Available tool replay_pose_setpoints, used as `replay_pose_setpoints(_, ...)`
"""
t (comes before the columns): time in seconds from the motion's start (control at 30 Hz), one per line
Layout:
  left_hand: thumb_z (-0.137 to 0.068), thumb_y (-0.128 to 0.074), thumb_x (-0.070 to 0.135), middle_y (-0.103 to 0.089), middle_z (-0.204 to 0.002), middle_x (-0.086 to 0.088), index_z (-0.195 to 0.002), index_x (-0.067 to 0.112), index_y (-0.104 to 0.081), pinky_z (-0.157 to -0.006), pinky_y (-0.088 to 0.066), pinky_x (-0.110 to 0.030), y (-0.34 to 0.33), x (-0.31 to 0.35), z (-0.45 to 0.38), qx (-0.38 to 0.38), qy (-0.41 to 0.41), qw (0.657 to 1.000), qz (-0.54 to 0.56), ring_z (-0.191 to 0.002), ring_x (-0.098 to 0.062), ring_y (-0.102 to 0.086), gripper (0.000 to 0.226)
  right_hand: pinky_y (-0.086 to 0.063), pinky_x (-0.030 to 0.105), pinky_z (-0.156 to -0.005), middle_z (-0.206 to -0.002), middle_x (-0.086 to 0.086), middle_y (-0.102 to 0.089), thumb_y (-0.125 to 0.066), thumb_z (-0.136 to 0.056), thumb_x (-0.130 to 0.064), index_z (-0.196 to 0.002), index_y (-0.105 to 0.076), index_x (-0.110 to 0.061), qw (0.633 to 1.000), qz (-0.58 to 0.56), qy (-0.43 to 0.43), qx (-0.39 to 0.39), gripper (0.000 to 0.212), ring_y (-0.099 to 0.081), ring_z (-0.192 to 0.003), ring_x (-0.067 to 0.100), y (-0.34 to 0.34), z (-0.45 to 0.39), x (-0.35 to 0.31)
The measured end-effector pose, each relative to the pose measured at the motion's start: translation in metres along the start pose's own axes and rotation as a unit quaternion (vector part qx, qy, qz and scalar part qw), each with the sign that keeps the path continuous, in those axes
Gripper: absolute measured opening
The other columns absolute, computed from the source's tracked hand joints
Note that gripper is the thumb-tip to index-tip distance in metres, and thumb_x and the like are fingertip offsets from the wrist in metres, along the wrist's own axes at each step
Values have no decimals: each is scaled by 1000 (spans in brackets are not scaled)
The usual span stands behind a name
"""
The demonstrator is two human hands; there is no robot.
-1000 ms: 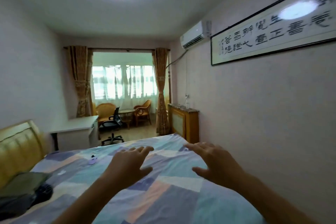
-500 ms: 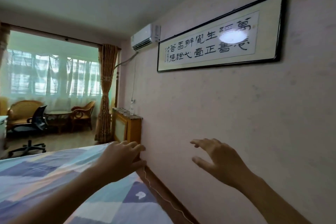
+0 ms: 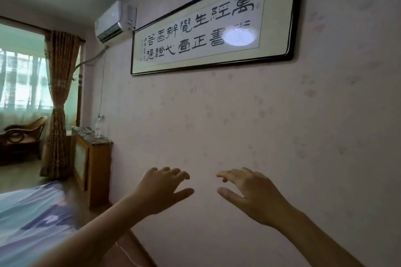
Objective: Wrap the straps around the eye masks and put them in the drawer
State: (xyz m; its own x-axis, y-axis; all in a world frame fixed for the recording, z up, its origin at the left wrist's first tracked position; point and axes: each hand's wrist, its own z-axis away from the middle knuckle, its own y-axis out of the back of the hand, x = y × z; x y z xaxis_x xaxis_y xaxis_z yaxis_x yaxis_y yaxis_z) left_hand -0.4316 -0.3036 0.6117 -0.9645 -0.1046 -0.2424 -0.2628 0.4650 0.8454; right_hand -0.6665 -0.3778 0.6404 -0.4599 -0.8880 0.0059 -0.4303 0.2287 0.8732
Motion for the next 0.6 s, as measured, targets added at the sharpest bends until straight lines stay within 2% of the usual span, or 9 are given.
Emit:
replay_pose_setpoints(0.13,-68,1,79,-56,-129,13,-133,36,-42,-85,-42,-31,-53,-21,-52,-12,67,998,-11,-113,-11,-56,88,-37,28,-96,-126,-16,-57,-37,-96,-49,-134,-44,-36,998,-26,48,-18,41,-47,-117,6,-48,-66,71)
replay_pose_setpoints(0.23,-63,10,81,-55,-130,13,-132,38,-41,-88,-45,-31,-82,-60,-72,-39,127,991,-22,-114,-9,-55,96,-36,27,-95,-126,-17,-57,-37,-95,-50,-134,-44,-36,994,-55,93,-22,41,-47,-116,4,-88,-131,105)
replay_pose_setpoints(0.27,-69,6,82,-55,-131,14,-133,39,-41,-90,-44,-30,-87,-72,-75,-46,144,988,-28,-115,-9,-55,91,-36,27,-95,-126,-17,-56,-37,-95,-50,-134,-43,-37,991,-69,107,-28,42,-47,-116,4,-102,-153,109)
replay_pose_setpoints(0.37,-89,-23,69,-56,-131,12,-133,36,-44,-91,-43,-28,-99,-112,-82,-66,192,977,-69,-113,-8,-55,59,-36,28,-95,-125,-16,-57,-37,-94,-52,-134,-43,-37,982,-93,161,-36,43,-48,-115,5,-145,-225,115)
replay_pose_setpoints(0.47,-87,-22,70,-60,-126,11,-129,35,-48,-88,-47,-30,-107,-160,-87,-60,230,964,-123,-108,-10,-60,61,-38,30,-93,-122,-14,-60,-41,-94,-51,-134,-44,-36,972,-114,203,-22,43,-51,-113,9,-187,-298,111)
replay_pose_setpoints(0.57,-87,-46,64,-66,-118,11,-121,36,-52,-77,-53,-33,-128,-209,-102,-32,217,957,-191,-99,-12,-66,45,-40,33,-91,-121,-13,-61,-42,-93,-51,-134,-44,-36,966,-132,220,-17,43,-53,-112,11,-226,-363,110)
replay_pose_setpoints(0.6,-88,-46,63,-65,-120,11,-123,35,-51,-80,-53,-34,-134,-222,-110,-39,230,954,-191,-102,-12,-65,46,-41,34,-91,-121,-12,-60,-42,-93,-51,-134,-43,-36,965,-136,225,-22,44,-53,-112,12,-236,-383,111)
